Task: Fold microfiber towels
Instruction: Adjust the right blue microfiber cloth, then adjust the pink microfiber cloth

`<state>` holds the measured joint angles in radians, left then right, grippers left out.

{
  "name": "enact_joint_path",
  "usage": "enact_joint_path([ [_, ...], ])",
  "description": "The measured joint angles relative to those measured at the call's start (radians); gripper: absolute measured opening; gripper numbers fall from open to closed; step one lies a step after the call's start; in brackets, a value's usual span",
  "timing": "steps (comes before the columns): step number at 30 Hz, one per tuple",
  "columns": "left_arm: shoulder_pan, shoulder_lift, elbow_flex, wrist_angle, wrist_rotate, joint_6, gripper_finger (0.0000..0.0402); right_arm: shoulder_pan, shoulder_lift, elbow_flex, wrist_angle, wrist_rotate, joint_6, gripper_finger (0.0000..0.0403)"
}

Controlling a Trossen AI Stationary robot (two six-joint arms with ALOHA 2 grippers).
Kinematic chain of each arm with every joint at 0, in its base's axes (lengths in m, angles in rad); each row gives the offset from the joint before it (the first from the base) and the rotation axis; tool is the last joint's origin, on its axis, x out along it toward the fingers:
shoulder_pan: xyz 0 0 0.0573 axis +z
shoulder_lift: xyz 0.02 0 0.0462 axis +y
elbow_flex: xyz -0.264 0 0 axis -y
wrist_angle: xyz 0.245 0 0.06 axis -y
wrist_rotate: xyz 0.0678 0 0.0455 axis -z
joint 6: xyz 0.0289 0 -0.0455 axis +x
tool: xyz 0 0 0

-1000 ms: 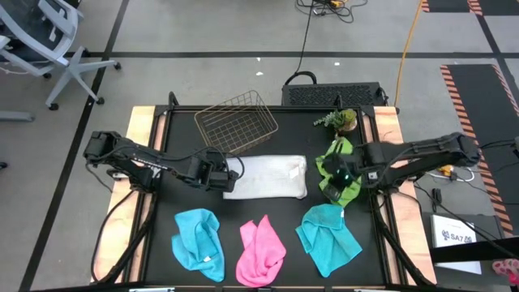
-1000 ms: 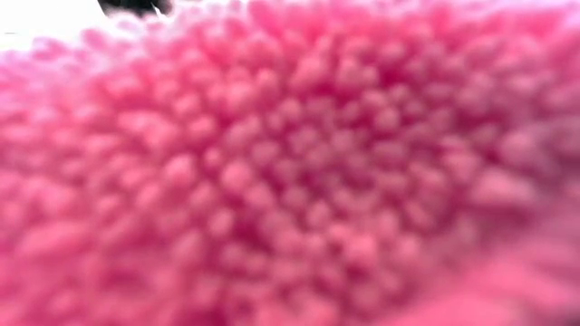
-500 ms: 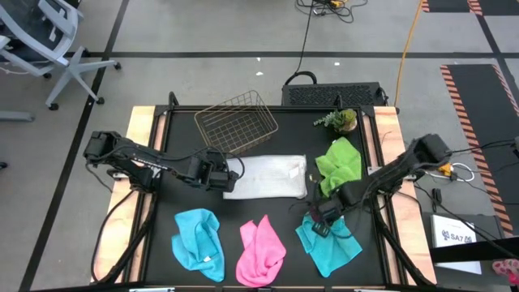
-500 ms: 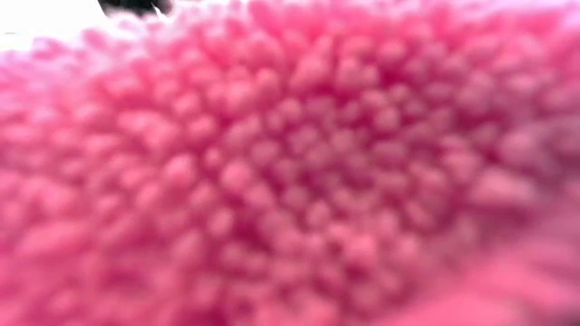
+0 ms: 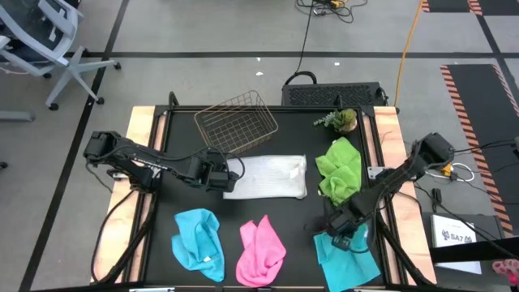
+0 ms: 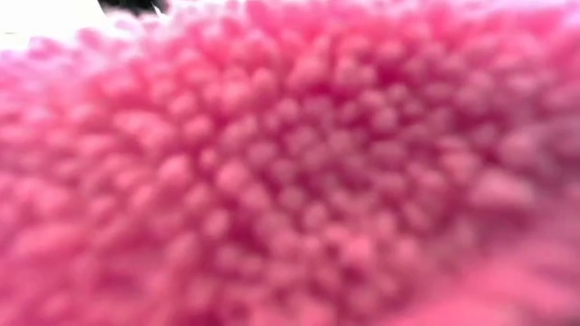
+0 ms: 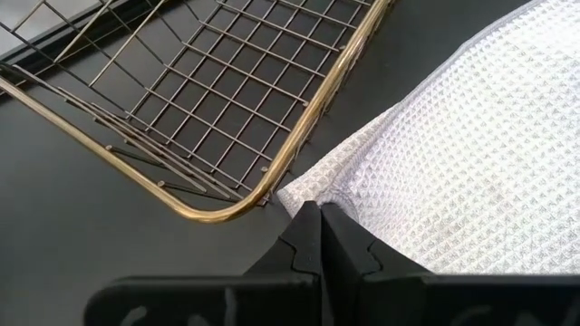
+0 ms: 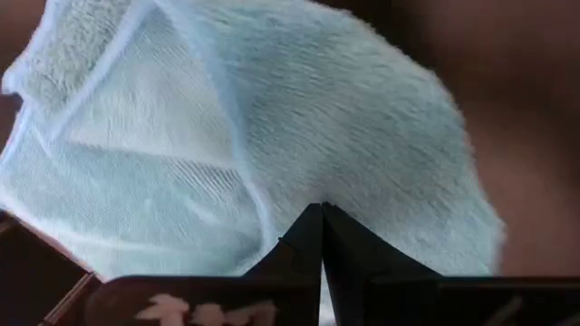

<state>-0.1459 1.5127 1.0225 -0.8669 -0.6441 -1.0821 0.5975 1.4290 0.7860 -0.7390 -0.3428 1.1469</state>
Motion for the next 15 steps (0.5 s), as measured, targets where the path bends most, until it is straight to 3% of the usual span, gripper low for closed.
enact_joint_path([
  [5, 0.000, 0.000, 0.000, 0.000, 0.000, 0.003, 0.0001, -0.022, -0.142, 0.003, 0.068, 0.008, 0.042, 0.0000],
  [9, 0.000, 0.000, 0.000, 0.000, 0.000, 0.001, 0.0001, -0.054, -0.246, 0.009, 0.338, 0.176, -0.005, 0.0000],
  [12, 0.000, 0.000, 0.000, 0.000, 0.000, 0.001, 0.0001, -0.104, -0.265, 0.011, 0.489, 0.297, -0.109, 0.0000],
  [15, 0.000, 0.000, 0.000, 0.001, 0.000, 0.004, 0.0001, -0.177, -0.213, 0.011, 0.555, 0.257, -0.194, 0.0000],
])
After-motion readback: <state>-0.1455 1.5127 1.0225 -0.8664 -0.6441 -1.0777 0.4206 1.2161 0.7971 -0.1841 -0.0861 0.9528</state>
